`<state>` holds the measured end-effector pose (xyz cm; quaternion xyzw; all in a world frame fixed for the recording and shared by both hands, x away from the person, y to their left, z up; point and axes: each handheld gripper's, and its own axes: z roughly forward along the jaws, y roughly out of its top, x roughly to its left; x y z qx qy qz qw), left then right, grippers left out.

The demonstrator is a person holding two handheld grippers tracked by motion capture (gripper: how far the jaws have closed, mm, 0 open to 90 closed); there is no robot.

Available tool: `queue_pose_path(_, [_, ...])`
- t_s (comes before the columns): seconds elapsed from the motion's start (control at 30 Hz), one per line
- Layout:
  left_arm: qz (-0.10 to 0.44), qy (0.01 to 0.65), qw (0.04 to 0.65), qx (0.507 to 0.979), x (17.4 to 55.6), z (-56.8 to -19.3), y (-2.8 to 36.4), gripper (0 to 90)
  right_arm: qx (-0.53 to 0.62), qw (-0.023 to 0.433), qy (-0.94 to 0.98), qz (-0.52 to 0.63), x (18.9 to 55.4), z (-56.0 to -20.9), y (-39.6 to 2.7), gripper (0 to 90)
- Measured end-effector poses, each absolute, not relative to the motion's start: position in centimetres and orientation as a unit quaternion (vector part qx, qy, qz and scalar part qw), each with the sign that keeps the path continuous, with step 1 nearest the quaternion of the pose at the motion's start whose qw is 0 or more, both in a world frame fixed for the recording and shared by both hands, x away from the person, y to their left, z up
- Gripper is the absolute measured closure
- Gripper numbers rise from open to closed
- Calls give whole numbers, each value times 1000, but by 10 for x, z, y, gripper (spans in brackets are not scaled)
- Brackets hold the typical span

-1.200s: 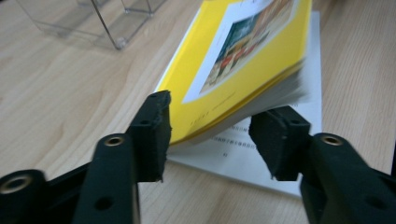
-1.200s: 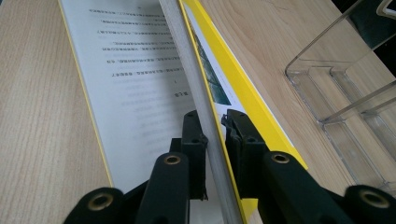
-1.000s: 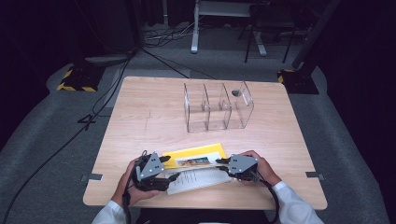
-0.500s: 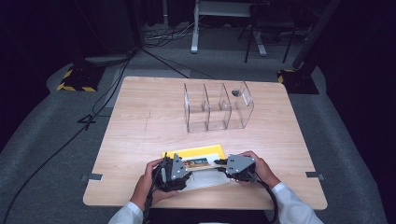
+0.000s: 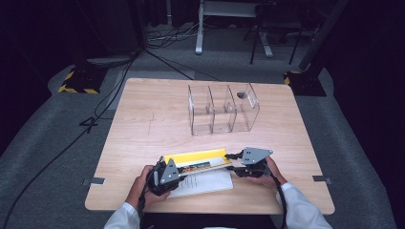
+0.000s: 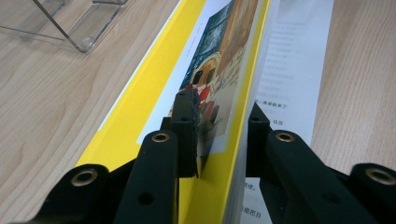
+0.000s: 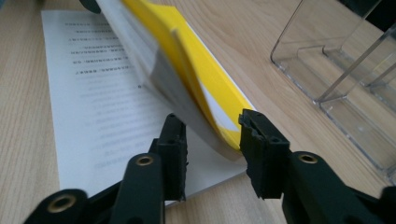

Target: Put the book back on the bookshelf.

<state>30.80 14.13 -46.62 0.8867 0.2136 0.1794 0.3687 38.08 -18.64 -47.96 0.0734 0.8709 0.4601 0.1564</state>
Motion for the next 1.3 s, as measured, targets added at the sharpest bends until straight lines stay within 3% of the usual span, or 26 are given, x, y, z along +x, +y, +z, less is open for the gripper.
queue_pose_path(0.1, [175,217,381,882,309,-465,146,743,54,178,868,460,377,-475,-184,684])
queue_pose_path(0.27, [161,215,393,879,311,-464,155,718,37,164,867,469,374,-472,-183,722])
queue_pose_path(0.33, [148,221,402,876,314,-463,161,671,9,163,874,458,367,-470,-178,769])
queue_pose_path(0.47, [138,238,386,881,318,-462,167,451,-26,163,881,443,357,-466,-170,814])
queue_pose_path(0.7, [165,232,378,881,303,-442,159,263,-47,169,886,430,348,-463,-164,833])
queue_pose_path(0.8, [193,236,354,884,297,-437,144,243,-47,172,887,426,347,-462,-163,832])
queue_pose_path(0.9, [182,220,331,899,293,-436,123,318,-43,175,887,425,346,-461,-162,833])
queue_pose_path(0.97, [197,212,302,908,290,-438,108,321,-43,177,886,426,346,-460,-162,835])
queue_pose_path(1.2, [219,236,288,902,294,-442,93,659,-36,182,888,422,344,-458,-160,827])
queue_pose_path(1.3, [209,232,310,898,295,-441,101,708,-26,180,884,430,343,-455,-160,808])
